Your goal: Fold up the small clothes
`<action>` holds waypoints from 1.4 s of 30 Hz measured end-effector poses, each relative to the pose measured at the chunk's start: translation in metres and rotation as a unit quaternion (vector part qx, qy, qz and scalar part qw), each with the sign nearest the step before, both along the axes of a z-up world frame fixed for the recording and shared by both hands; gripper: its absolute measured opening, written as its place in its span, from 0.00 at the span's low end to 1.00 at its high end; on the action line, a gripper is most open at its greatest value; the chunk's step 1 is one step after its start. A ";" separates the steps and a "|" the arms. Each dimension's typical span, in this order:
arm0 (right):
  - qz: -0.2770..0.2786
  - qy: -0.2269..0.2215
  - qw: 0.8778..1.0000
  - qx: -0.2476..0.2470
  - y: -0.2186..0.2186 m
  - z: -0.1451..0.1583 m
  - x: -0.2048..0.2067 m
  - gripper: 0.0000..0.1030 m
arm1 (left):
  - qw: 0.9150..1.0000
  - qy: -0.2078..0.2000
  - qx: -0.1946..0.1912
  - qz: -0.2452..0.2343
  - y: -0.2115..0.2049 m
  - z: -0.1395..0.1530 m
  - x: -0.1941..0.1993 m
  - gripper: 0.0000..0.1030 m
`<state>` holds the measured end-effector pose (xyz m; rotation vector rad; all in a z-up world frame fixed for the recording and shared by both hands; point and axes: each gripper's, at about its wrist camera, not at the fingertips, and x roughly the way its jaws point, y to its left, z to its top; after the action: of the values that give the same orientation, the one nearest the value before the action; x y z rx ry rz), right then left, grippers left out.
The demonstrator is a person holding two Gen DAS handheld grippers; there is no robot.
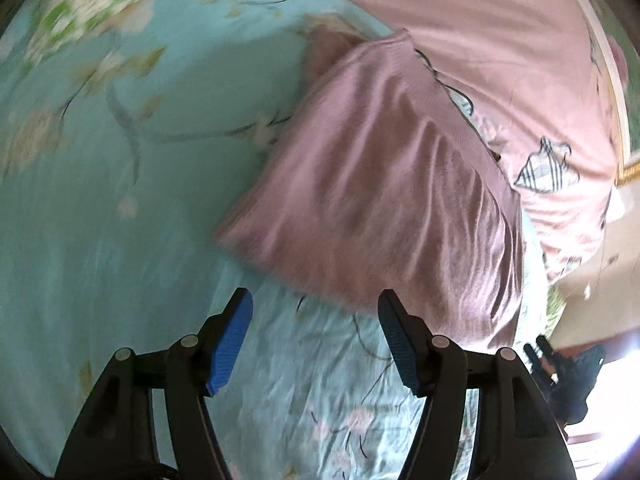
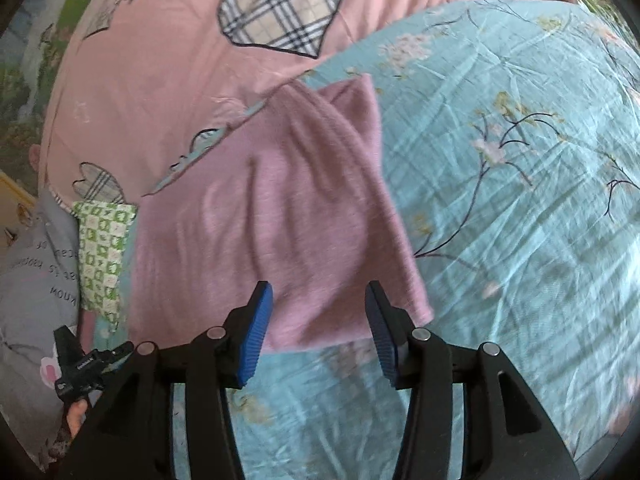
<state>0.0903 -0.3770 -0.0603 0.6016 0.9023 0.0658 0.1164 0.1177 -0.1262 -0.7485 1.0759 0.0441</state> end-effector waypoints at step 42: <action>0.084 -0.008 0.996 0.032 0.044 -0.007 0.035 0.51 | 0.987 -0.151 0.018 -0.043 -0.107 0.058 0.096 0.12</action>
<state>0.1249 -0.3327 -0.0675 0.5826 0.9368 0.2520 0.2127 0.0105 -0.0683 -0.6514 0.8146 -0.1214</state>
